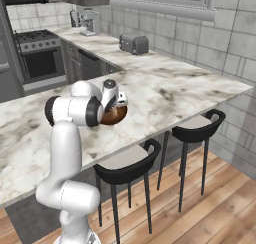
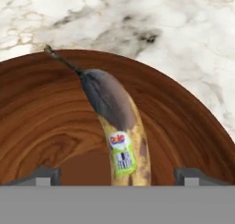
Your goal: Retrieve the banana and tangerine from the fridge and place them into the bowl on the dining table.
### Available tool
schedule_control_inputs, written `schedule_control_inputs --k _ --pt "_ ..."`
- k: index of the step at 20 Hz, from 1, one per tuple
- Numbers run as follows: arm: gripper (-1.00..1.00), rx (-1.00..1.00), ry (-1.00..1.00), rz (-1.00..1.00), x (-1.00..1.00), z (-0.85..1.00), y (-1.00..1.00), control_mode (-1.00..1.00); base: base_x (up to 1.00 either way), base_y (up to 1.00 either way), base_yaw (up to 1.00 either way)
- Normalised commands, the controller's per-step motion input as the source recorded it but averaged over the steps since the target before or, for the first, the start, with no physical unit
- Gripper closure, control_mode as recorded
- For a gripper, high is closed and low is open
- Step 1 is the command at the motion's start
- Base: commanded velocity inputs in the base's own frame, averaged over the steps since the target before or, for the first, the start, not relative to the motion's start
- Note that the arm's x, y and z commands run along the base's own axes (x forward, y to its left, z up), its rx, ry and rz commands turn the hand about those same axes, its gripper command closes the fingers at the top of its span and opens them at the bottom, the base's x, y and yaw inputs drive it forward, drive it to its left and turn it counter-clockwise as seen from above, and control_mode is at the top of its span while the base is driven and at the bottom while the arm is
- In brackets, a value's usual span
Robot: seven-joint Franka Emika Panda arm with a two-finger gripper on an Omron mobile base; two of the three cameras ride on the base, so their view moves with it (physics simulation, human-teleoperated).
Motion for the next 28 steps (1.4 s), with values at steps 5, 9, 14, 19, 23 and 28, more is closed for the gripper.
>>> schedule_control_inputs --k 5,9,14,19,23,28 --pt "-1.00 0.00 -0.14 0.04 -0.86 0.45 0.00 -1.00 0.00 0.00 0.00" --pt "-1.00 0.00 -0.19 0.07 -1.00 0.55 0.00 -1.00 0.00 0.00 0.00" --pt "-1.00 0.00 -0.19 0.06 -1.00 0.53 0.00 -1.00 0.00 0.00 0.00" --pt "-1.00 0.00 -0.13 0.03 -1.00 0.63 0.00 -1.00 0.00 0.00 0.00" --pt "-1.00 0.00 -0.01 0.00 -1.00 0.70 -0.02 -1.00 0.00 0.00 0.00" --pt "-1.00 0.00 0.10 0.00 -0.90 0.82 -0.01 -1.00 0.00 0.00 0.00"
